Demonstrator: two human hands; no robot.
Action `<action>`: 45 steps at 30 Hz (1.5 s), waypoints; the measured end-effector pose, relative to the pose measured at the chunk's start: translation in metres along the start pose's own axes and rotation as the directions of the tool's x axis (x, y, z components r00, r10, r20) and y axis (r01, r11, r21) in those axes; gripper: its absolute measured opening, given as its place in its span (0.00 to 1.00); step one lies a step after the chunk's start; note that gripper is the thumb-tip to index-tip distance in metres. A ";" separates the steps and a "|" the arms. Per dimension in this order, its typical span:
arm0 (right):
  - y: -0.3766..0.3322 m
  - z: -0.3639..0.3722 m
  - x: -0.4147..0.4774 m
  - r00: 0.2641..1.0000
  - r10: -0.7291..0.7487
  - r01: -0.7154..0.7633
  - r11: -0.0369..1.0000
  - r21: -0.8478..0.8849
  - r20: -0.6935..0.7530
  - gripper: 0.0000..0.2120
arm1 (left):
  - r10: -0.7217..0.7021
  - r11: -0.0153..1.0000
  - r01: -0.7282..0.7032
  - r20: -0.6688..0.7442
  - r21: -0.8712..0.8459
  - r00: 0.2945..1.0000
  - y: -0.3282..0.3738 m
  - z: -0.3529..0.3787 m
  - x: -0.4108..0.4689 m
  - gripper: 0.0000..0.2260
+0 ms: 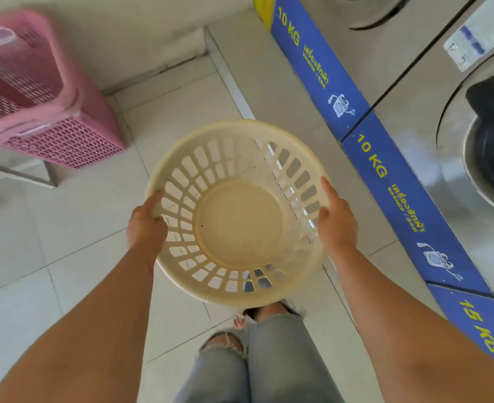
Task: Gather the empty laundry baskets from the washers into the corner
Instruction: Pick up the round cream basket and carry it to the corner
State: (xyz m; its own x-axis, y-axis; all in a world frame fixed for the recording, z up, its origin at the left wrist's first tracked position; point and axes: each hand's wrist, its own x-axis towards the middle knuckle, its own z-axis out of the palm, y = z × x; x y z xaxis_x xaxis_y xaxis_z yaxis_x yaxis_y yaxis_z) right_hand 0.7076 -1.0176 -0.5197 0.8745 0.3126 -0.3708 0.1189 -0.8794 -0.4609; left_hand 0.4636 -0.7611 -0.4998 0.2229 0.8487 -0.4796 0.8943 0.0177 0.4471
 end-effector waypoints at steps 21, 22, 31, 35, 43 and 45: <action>-0.314 0.064 0.192 0.979 -0.181 0.194 0.969 -0.151 0.095 0.29 | -0.107 0.990 0.102 -0.050 -0.095 0.993 0.057 -0.155 0.276 0.31; -0.328 0.070 0.198 0.979 -0.179 0.191 0.970 -0.147 0.095 0.29 | -0.110 0.990 0.105 -0.045 -0.094 0.993 0.060 -0.163 0.289 0.31; -0.418 0.109 0.280 0.977 -0.197 0.208 0.966 -0.154 0.085 0.29 | -0.152 0.977 0.153 0.014 -0.151 0.988 0.087 -0.198 0.398 0.33; -0.449 0.122 0.328 0.968 -0.217 0.238 0.955 -0.180 0.129 0.29 | -0.165 0.969 0.166 0.021 -0.184 0.986 0.103 -0.197 0.442 0.31; -0.498 0.158 0.422 0.951 -0.264 0.297 0.926 -0.232 0.161 0.28 | -0.265 0.959 0.257 -0.051 -0.123 0.963 0.138 -0.179 0.532 0.31; -0.505 0.173 0.443 0.951 -0.258 0.293 0.928 -0.232 0.171 0.29 | -0.283 0.951 0.268 -0.084 -0.152 0.955 0.142 -0.171 0.554 0.30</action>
State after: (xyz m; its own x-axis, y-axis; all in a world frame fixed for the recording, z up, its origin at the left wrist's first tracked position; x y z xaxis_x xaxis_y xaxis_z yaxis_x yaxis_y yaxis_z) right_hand 0.9536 -0.3727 -0.5901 0.7208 0.5852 -0.3716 0.4753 -0.8074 -0.3495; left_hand 0.6477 -0.1981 -0.5726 -0.0728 0.8503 -0.5212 0.8518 0.3249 0.4111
